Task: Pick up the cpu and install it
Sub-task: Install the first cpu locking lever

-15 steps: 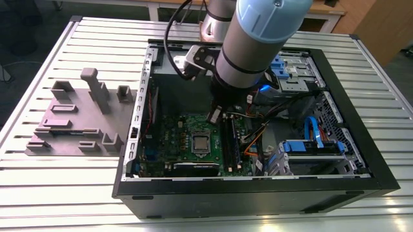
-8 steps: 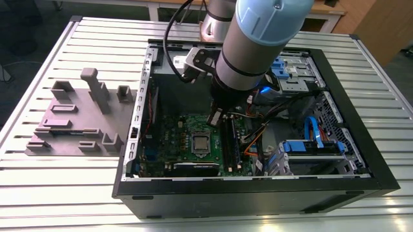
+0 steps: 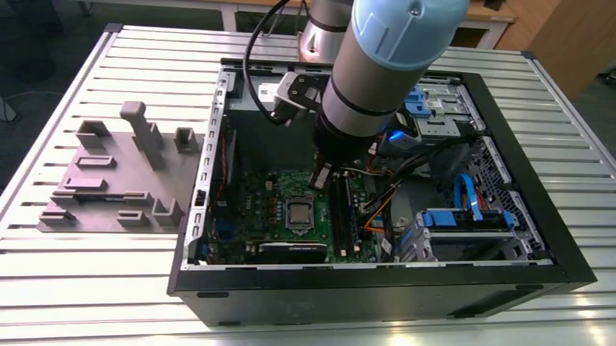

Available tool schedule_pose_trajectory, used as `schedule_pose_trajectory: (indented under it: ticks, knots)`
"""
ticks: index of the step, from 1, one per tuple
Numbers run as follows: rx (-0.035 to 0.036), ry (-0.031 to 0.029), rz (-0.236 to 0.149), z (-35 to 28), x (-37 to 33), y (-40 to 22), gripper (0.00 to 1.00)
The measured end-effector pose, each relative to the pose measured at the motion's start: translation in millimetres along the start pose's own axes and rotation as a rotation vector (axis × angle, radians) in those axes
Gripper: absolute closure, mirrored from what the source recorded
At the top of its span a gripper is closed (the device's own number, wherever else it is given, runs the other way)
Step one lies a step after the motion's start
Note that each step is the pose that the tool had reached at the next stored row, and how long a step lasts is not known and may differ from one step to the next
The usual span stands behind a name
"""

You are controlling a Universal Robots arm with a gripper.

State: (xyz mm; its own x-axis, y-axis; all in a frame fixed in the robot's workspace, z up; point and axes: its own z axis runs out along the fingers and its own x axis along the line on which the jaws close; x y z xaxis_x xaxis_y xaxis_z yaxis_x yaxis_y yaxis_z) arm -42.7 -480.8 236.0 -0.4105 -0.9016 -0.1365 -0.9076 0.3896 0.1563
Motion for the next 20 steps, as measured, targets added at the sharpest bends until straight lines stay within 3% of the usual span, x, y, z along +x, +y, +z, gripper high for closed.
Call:
schedule_pose_trajectory:
  ticks: [11,16,20]
  knots:
    - [-0.0004,0.0004,-0.003,-0.2,1.2,-0.5,0.9]
    - [-0.0077,0.0092,-0.06,-0.2,1.4,-0.4,0.9]
    - [-0.0078,0.011,-0.077,-0.5,3.0,-1.0,0.9]
